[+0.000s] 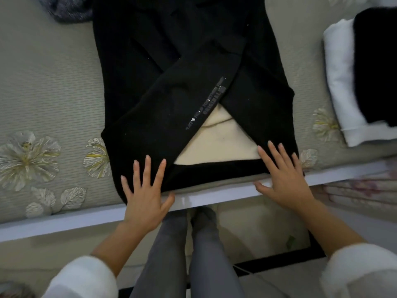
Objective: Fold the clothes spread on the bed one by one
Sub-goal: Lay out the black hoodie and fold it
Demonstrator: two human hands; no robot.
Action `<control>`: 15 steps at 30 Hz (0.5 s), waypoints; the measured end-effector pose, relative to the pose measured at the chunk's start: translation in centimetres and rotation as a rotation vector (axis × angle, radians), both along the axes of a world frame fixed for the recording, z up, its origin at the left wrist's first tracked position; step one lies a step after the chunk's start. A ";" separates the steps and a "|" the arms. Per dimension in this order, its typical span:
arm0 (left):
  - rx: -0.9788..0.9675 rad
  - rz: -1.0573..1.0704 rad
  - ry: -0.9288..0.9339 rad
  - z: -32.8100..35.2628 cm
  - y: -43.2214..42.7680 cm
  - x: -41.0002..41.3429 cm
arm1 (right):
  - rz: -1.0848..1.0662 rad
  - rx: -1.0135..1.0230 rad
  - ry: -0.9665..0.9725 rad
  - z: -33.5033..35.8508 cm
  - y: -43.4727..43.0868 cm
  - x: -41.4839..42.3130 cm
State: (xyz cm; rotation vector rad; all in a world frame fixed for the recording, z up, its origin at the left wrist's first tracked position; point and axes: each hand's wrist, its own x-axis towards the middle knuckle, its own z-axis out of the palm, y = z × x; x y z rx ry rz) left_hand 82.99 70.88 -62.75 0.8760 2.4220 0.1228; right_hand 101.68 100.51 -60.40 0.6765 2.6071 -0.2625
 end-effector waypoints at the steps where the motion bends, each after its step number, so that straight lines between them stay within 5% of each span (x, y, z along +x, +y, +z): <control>1: 0.010 -0.011 0.013 -0.2 0.3 0.0 | 0.000 0.006 -0.031 -0.5 -0.3 -0.2; 10: -0.147 -0.263 0.158 0.6 3.3 -1.3 | 0.051 0.143 -0.151 0.1 0.5 -2.5; 15: -0.183 -0.213 0.028 4.9 5.7 -2.8 | 0.068 0.036 -0.259 4.5 3.0 -5.8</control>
